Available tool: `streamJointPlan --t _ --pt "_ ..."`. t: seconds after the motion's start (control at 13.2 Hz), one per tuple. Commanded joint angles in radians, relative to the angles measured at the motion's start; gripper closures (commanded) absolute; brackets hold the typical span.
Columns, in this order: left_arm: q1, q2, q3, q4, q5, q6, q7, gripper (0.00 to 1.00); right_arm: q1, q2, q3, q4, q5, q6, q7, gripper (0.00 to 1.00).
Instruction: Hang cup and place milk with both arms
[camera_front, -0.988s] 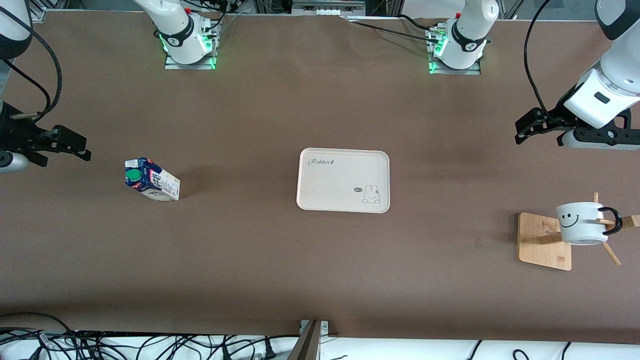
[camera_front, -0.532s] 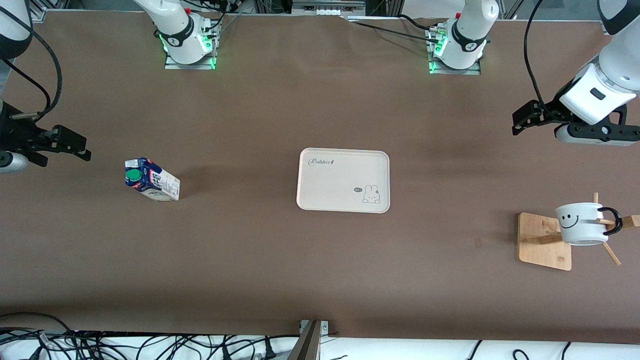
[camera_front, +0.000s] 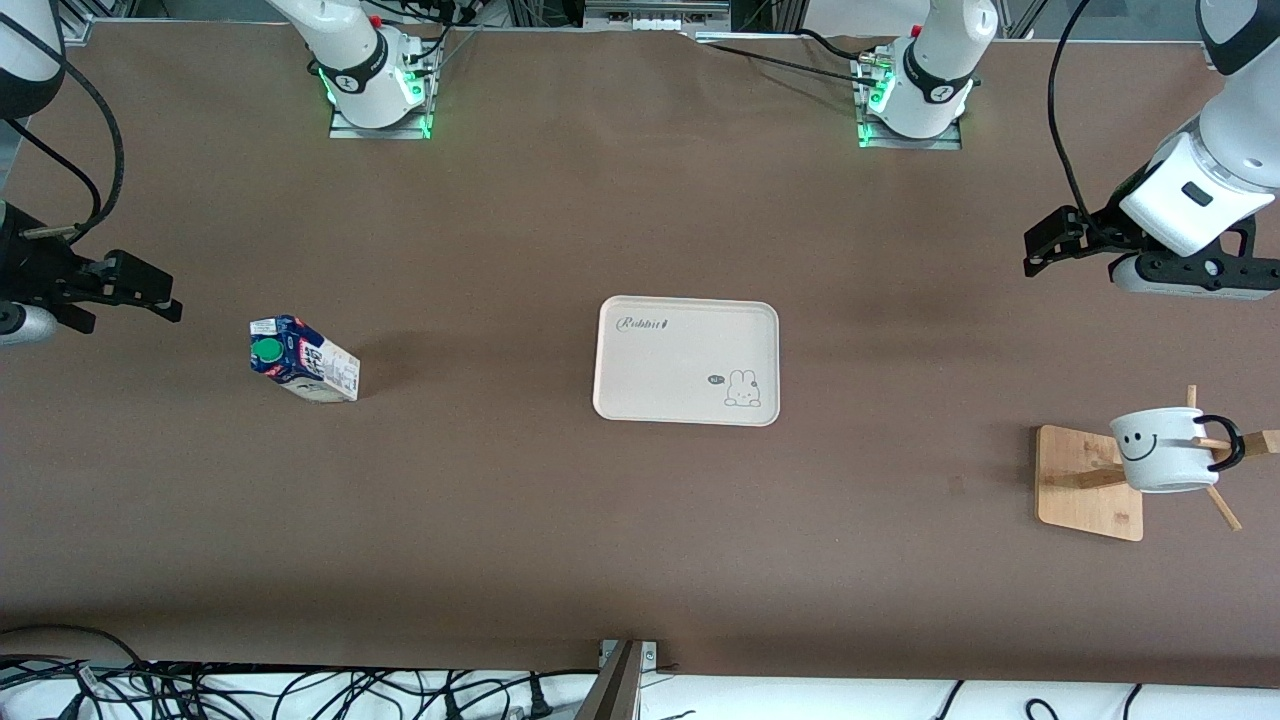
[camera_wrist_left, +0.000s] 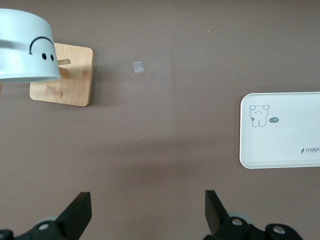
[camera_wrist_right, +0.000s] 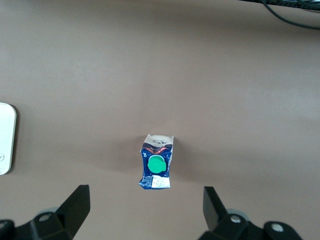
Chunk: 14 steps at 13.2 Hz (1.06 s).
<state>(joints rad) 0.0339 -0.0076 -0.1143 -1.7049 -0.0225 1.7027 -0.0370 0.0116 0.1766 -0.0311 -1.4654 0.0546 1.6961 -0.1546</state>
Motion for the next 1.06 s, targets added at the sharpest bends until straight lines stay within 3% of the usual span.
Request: streamJointPlan --t 0.0,0.99 --pt "-0.003 0.017 -0.002 0.036 -0.002 -0.029 -0.006 0.00 -0.001 0.006 0.002 0.020 -0.010 -0.009 0.015 0.00" --pt "-0.003 0.018 -0.015 0.037 -0.002 -0.025 -0.014 0.00 -0.001 0.006 0.002 0.020 -0.010 -0.010 0.015 0.00"
